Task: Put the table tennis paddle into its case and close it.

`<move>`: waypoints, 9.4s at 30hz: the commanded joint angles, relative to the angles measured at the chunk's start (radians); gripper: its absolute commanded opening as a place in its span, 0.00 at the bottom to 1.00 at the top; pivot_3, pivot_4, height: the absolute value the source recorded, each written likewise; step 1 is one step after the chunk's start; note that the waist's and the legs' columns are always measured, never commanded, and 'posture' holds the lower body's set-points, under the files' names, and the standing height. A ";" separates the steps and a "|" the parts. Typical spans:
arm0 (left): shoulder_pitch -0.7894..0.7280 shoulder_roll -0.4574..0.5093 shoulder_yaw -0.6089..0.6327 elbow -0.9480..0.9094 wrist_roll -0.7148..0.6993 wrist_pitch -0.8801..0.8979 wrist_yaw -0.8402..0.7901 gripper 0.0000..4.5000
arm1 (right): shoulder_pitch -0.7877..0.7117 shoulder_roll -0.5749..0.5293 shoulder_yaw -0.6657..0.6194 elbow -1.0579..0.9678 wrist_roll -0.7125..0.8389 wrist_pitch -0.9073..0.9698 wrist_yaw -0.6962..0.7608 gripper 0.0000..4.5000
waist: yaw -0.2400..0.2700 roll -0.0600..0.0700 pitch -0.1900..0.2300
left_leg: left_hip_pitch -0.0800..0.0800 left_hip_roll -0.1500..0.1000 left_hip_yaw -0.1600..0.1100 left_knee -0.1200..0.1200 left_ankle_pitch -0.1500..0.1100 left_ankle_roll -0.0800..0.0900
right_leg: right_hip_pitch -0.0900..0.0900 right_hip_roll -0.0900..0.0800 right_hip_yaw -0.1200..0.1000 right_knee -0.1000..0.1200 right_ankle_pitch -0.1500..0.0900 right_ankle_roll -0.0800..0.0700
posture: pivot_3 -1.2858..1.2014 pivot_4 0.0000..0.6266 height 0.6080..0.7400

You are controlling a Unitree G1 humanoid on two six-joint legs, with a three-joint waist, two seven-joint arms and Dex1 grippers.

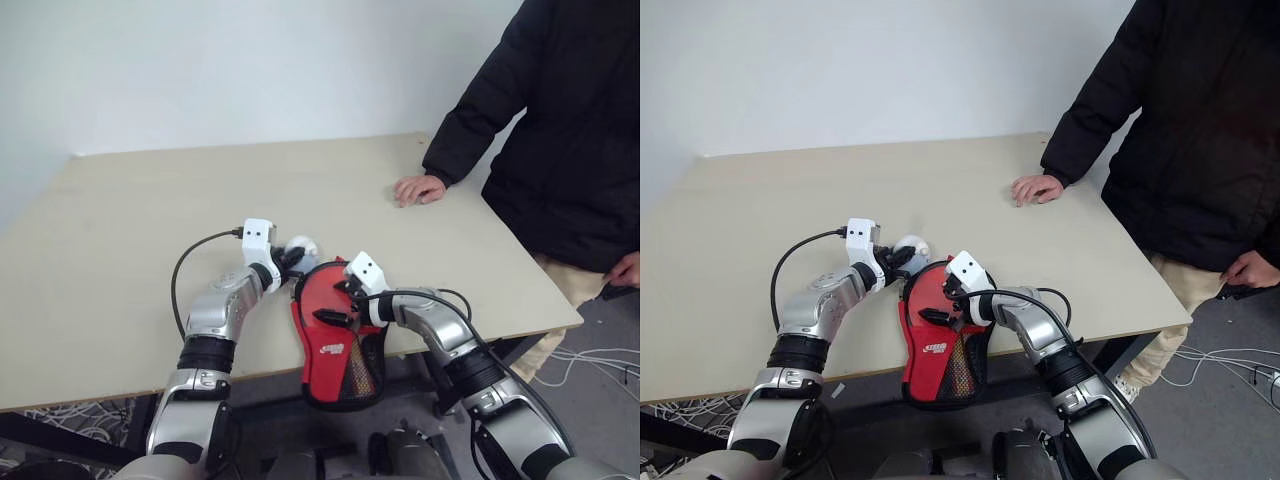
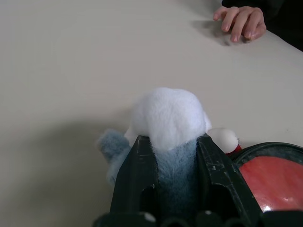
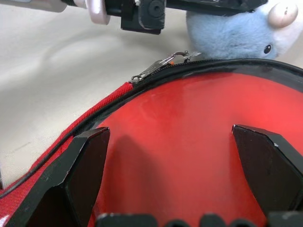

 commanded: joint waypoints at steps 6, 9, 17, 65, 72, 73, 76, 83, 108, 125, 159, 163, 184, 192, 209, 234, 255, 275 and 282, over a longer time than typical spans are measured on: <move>-0.040 -0.017 0.009 -0.032 0.007 -0.036 -0.007 0.16 | -0.020 0.052 -0.037 0.130 -0.019 -0.142 -0.074 1.00 | 0.000 0.000 0.000 | 0.000 0.000 0.000 0.000 0.000 0.000 | 0.000 0.000 0.000 0.000 0.000 0.000 | 0.52 0.00 1.00; -0.031 -0.022 0.008 -0.043 0.008 -0.031 -0.006 0.16 | -0.039 0.066 -0.048 0.185 -0.021 -0.183 -0.088 1.00 | 0.000 0.000 0.000 | 0.001 0.000 -0.001 0.000 0.000 0.000 | 0.001 0.000 0.001 0.000 0.000 0.000 | 0.52 0.00 1.00; -0.023 -0.033 0.010 -0.059 0.011 -0.024 -0.001 0.16 | -0.021 0.085 -0.052 0.277 -0.031 -0.296 -0.089 1.00 | 0.000 -0.001 -0.001 | 0.001 -0.001 -0.001 0.000 0.000 0.002 | 0.001 0.000 0.006 0.001 0.000 0.000 | 0.52 0.00 1.00; -0.020 -0.071 0.014 -0.050 0.033 -0.034 0.001 0.15 | -0.006 0.043 -0.023 0.236 -0.065 -0.142 0.001 0.01 | 0.000 -0.004 -0.003 | 0.002 -0.003 -0.003 0.000 -0.001 0.009 | 0.003 -0.001 0.014 0.002 0.000 0.000 | 0.52 0.00 1.00; -0.030 -0.061 0.020 -0.036 0.033 -0.037 -0.007 0.15 | -0.013 0.039 -0.007 0.252 -0.083 -0.126 -0.002 0.01 | 0.000 -0.004 -0.003 | 0.002 -0.003 -0.003 0.000 -0.001 0.009 | 0.003 -0.001 0.014 0.002 0.000 0.000 | 0.52 0.00 1.00; -0.036 -0.057 0.023 -0.027 0.033 -0.040 -0.010 0.15 | -0.013 0.039 -0.006 0.253 -0.085 -0.126 -0.001 0.01 | 0.000 -0.004 -0.003 | 0.002 -0.003 -0.003 0.000 -0.001 0.009 | 0.003 -0.001 0.014 0.002 0.000 0.000 | 0.52 0.00 1.00; -0.069 -0.035 0.042 0.031 0.041 -0.063 -0.008 0.15 | -0.014 0.040 -0.006 0.256 -0.089 -0.125 0.000 0.01 | 0.000 -0.004 -0.004 | 0.002 -0.003 -0.003 0.000 -0.001 0.009 | 0.003 -0.001 0.014 0.002 0.000 0.000 | 0.52 0.00 1.00; -0.192 0.027 0.097 0.277 0.044 -0.143 0.000 0.15 | -0.010 0.042 0.000 0.251 -0.094 -0.118 0.004 0.01 | -0.001 -0.005 -0.004 | 0.003 -0.003 -0.003 0.002 0.000 0.009 | 0.004 0.000 0.013 0.002 0.000 0.000 | 0.52 0.00 1.00; -0.511 -0.044 0.093 0.759 0.146 -0.384 0.007 0.15 | -0.009 0.054 0.018 0.246 -0.106 -0.096 0.016 0.01 | -0.004 -0.007 -0.005 | 0.002 -0.003 -0.002 0.002 -0.001 0.009 | 0.003 0.000 0.013 0.002 0.000 0.000 | 0.52 0.00 1.00; -0.637 -0.122 0.105 0.845 0.200 -0.433 0.046 0.15 | 0.000 0.058 0.025 0.233 -0.109 -0.085 0.016 0.01 | -0.005 -0.007 -0.005 | 0.002 -0.003 -0.002 0.001 -0.001 0.009 | 0.003 0.000 0.012 0.002 0.000 0.000 | 0.52 0.00 1.00; -0.478 -0.057 -0.175 0.655 0.339 -0.310 -0.727 0.15 | -0.003 0.061 0.027 0.241 -0.116 -0.090 0.012 0.01 | -0.008 -0.007 -0.005 | 0.002 -0.003 -0.001 0.001 -0.002 0.012 | 0.003 0.001 0.014 0.001 0.000 0.000 | 0.52 0.00 1.00; -0.459 -0.043 -0.197 0.631 0.348 -0.295 -0.768 0.15 | -0.005 0.061 0.027 0.244 -0.117 -0.090 0.013 0.01 | -0.008 -0.007 -0.006 | 0.002 -0.003 -0.001 0.001 -0.003 0.012 | 0.003 0.001 0.015 0.001 0.000 0.000 | 0.52 0.00 1.00; -0.380 0.096 -0.259 0.374 0.328 -0.150 -0.939 0.99 | -0.025 0.073 0.032 0.273 -0.117 -0.099 0.016 0.00 | -0.031 -0.005 -0.011 | 0.003 -0.001 0.000 0.002 -0.004 0.014 | 0.003 0.001 0.017 0.001 0.000 0.000 | 0.52 0.00 1.00; -0.364 0.251 -0.257 0.222 0.316 -0.092 -1.031 0.99 | -0.030 0.077 0.035 0.284 -0.117 -0.106 0.017 0.00 | -0.030 -0.005 -0.011 | 0.004 0.000 0.000 0.004 -0.004 0.014 | 0.003 0.002 0.018 0.004 0.000 0.000 | 0.52 0.00 1.00; -0.164 0.468 -0.162 -0.180 0.163 0.012 -1.008 1.00 | -0.020 0.053 0.044 0.250 -0.113 -0.089 0.050 0.08 | -0.028 -0.004 -0.011 | 0.006 -0.001 0.004 0.007 -0.004 0.014 | 0.001 0.001 0.026 0.011 -0.001 0.001 | 0.52 0.00 1.00; 0.221 0.489 -0.058 -0.532 -0.005 0.115 -0.759 1.00 | 0.118 -0.231 0.077 -0.253 -0.046 0.148 0.241 0.99 | -0.024 -0.004 -0.010 | 0.004 -0.007 0.003 0.006 -0.007 0.018 | -0.001 0.000 0.037 0.011 -0.004 0.005 | 0.52 0.00 1.00; 0.383 0.262 -0.139 -0.543 0.035 -0.084 -0.510 1.00 | -0.078 -0.363 -0.038 -0.308 0.076 0.254 0.279 0.99 | -0.003 -0.005 -0.009 | 0.000 -0.014 0.005 0.006 -0.010 0.024 | -0.008 0.000 0.039 0.011 -0.005 0.008 | 0.52 0.00 1.00; 0.355 0.176 -0.262 -0.487 0.075 -0.159 -0.488 1.00 | -0.299 -0.250 -0.072 -0.067 0.047 0.115 0.185 0.99 | -0.003 -0.004 -0.009 | -0.001 -0.016 0.005 0.007 -0.010 0.025 | -0.009 0.001 0.040 0.012 -0.005 0.008 | 0.52 0.00 1.00; 0.314 0.137 -0.264 -0.426 0.096 -0.187 -0.465 1.00 | -0.357 -0.169 -0.086 0.041 0.038 0.076 0.132 0.99 | -0.003 -0.004 -0.009 | -0.001 -0.015 0.005 0.007 -0.010 0.025 | -0.009 0.000 0.040 0.012 -0.005 0.007 | 0.52 0.00 1.00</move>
